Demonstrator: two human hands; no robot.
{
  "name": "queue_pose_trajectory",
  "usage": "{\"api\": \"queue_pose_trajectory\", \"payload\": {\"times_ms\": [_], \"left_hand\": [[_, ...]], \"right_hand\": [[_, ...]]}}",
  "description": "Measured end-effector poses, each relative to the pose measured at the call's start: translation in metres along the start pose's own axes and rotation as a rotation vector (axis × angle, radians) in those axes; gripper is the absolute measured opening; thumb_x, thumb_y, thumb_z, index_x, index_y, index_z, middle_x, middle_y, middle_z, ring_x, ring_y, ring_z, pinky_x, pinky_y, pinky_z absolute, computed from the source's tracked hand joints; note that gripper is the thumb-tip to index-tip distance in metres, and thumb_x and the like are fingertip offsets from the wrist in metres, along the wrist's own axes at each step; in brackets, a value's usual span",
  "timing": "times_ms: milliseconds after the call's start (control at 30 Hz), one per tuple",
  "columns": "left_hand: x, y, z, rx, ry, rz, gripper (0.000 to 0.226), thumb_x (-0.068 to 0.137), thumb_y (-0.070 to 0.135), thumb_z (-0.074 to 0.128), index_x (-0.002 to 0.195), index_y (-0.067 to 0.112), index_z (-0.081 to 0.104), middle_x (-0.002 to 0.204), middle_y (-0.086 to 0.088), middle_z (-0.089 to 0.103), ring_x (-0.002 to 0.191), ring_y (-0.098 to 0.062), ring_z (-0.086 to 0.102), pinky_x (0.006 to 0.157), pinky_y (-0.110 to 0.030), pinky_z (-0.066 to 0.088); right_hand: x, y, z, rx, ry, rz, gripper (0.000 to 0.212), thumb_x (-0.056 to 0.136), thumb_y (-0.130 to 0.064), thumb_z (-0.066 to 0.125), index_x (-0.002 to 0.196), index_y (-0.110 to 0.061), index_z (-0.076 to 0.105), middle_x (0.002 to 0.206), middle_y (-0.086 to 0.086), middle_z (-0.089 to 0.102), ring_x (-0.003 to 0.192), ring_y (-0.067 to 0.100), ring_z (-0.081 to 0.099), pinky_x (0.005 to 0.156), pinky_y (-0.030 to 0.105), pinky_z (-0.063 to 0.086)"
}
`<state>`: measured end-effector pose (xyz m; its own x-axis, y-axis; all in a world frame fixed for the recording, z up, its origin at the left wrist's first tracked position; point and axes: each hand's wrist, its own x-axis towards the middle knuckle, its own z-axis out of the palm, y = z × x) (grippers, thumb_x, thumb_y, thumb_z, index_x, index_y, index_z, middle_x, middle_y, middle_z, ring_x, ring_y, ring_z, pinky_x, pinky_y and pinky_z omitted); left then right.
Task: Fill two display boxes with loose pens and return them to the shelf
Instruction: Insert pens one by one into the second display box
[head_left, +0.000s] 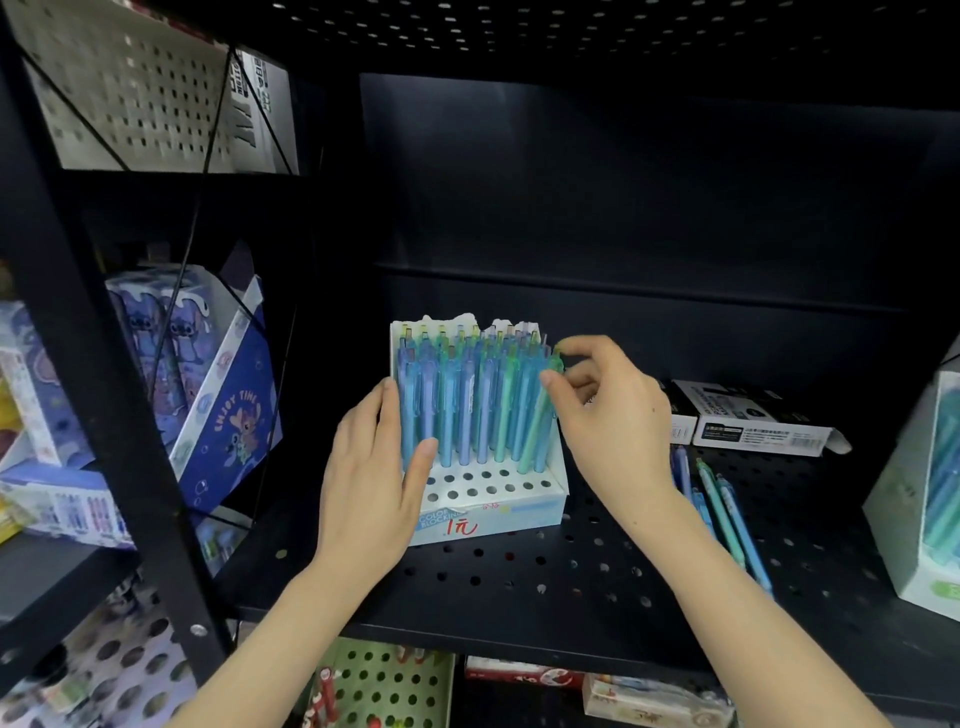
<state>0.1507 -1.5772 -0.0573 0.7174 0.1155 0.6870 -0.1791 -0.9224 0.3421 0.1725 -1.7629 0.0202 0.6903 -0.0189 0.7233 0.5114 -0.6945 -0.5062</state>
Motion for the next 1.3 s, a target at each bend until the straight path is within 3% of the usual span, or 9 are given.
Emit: {"api": "queue_pose_trajectory", "payload": {"times_ms": [267, 400, 567, 633, 733, 833, 1033, 1300], "left_hand": [[0.003, -0.007, 0.003, 0.011, -0.008, -0.017, 0.073, 0.095, 0.055, 0.015, 0.144, 0.003, 0.028, 0.141, -0.015, 0.043, 0.129, -0.030, 0.038, 0.105, -0.032, 0.024], [0.002, -0.007, -0.003, -0.069, 0.022, -0.001, 0.063, 0.096, 0.047, 0.026, 0.145, 0.008, 0.029, 0.141, -0.015, 0.043, 0.129, -0.028, 0.037, 0.105, -0.030, 0.022], [-0.012, 0.019, -0.023, -0.204, 0.217, 0.045, 0.040, 0.094, 0.028, 0.039, 0.123, 0.003, 0.052, 0.113, -0.012, 0.059, 0.102, -0.026, 0.052, 0.088, -0.025, 0.033], [-0.020, 0.043, -0.025, -0.350, 0.226, 0.059, 0.032, 0.093, 0.025, 0.040, 0.114, 0.006, 0.055, 0.099, 0.001, 0.059, 0.087, -0.012, 0.052, 0.077, -0.018, 0.034], [-0.029, 0.086, -0.017, -0.550, 0.081, 0.095, 0.024, 0.092, 0.032, 0.040, 0.110, 0.025, 0.054, 0.092, 0.024, 0.055, 0.085, 0.002, 0.053, 0.075, -0.006, 0.038], [-0.028, 0.124, 0.000, -0.626, -0.152, 0.126, 0.016, 0.096, 0.036, 0.044, 0.111, 0.036, 0.049, 0.094, 0.020, 0.057, 0.090, 0.001, 0.053, 0.078, -0.005, 0.038], [-0.001, 0.161, 0.051, -0.653, -0.469, -0.055, 0.025, 0.093, 0.022, 0.050, 0.118, 0.022, 0.054, 0.094, 0.009, 0.058, 0.086, -0.001, 0.055, 0.072, -0.008, 0.042], [0.041, 0.174, 0.107, -0.682, -0.708, -0.421, 0.034, 0.089, 0.018, 0.061, 0.120, 0.006, 0.055, 0.095, -0.004, 0.062, 0.085, -0.018, 0.063, 0.088, -0.035, 0.053]], "right_hand": [[-0.007, 0.001, 0.023, -0.106, -0.031, -0.043, 0.018, 0.089, -0.024, 0.060, 0.105, -0.015, 0.060, 0.053, -0.001, 0.054, 0.051, 0.018, 0.054, 0.056, 0.034, 0.047], [-0.010, 0.008, 0.004, -0.067, 0.012, -0.019, 0.020, 0.089, -0.032, 0.060, 0.105, -0.020, 0.059, 0.045, -0.007, 0.042, 0.043, 0.012, 0.043, 0.052, 0.030, 0.042], [-0.028, 0.074, -0.050, -0.206, -0.016, 0.260, 0.022, 0.089, -0.037, 0.056, 0.103, -0.021, 0.062, 0.053, -0.009, 0.048, 0.057, 0.010, 0.052, 0.056, 0.028, 0.039], [-0.034, 0.106, -0.070, -0.271, -0.051, 0.385, 0.026, 0.087, -0.037, 0.059, 0.104, -0.018, 0.063, 0.058, -0.012, 0.050, 0.064, 0.013, 0.051, 0.057, 0.028, 0.034], [-0.042, 0.140, -0.086, -0.297, -0.157, 0.493, 0.034, 0.083, -0.040, 0.065, 0.107, -0.015, 0.062, 0.067, -0.012, 0.053, 0.073, 0.015, 0.053, 0.060, 0.029, 0.036], [-0.041, 0.155, -0.088, -0.244, -0.256, 0.550, 0.043, 0.079, -0.044, 0.068, 0.109, -0.015, 0.061, 0.069, -0.012, 0.055, 0.074, 0.014, 0.057, 0.064, 0.030, 0.042], [-0.029, 0.157, -0.078, -0.244, -0.360, 0.599, 0.053, 0.073, -0.051, 0.071, 0.114, -0.020, 0.056, 0.080, -0.009, 0.060, 0.079, 0.012, 0.059, 0.063, 0.027, 0.042], [-0.032, 0.165, -0.079, -0.095, -0.362, 0.696, 0.053, 0.071, -0.036, 0.078, 0.116, -0.016, 0.057, 0.093, -0.003, 0.066, 0.092, 0.016, 0.063, 0.084, 0.036, 0.050]]}}
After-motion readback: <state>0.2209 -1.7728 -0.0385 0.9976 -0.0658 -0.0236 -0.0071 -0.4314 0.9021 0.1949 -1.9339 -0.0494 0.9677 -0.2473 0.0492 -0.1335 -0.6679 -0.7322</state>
